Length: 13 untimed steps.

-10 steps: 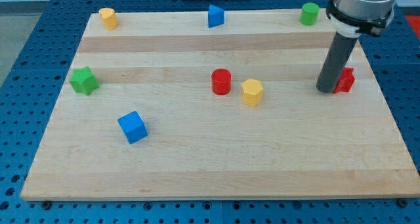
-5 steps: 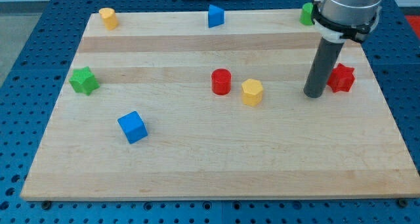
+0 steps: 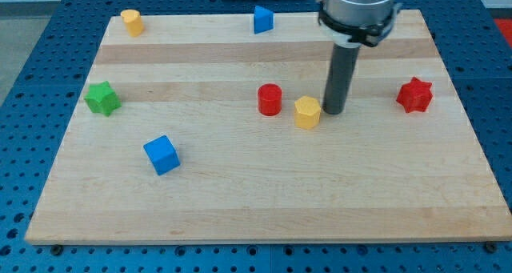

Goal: Push the red circle towards the bottom left along with cube

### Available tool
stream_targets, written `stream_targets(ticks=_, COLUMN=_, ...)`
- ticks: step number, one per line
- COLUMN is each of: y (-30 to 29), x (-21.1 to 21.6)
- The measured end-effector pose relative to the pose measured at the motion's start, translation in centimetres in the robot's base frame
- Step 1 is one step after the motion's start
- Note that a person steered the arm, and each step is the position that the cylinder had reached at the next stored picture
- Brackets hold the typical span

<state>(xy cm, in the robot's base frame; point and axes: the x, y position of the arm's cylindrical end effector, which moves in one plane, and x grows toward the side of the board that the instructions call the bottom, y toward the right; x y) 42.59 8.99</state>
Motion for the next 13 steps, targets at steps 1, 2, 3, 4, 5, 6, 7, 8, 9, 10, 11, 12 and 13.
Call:
stream_targets(ticks=1, y=-2.2, x=-1.2)
stream_targets(ticks=2, y=-4.9, x=-2.2)
stream_targets(ticks=3, y=-7.1, x=-2.6)
stream_targets(ticks=4, y=-9.6, x=-1.7)
stream_targets(ticks=5, y=-11.9, x=-0.9)
stream_targets(ticks=6, y=-14.2, x=-0.3)
stream_targets(ticks=7, y=-16.7, x=0.9)
stream_targets(ticks=8, y=-17.3, x=2.3)
stream_targets(ticks=9, y=-17.3, x=4.1)
stream_targets(ticks=10, y=-18.2, x=5.6)
stream_targets(ticks=11, y=-19.0, x=7.3)
stream_targets(ticks=12, y=-19.7, x=9.4)
stream_targets(ticks=13, y=-21.0, x=11.0)
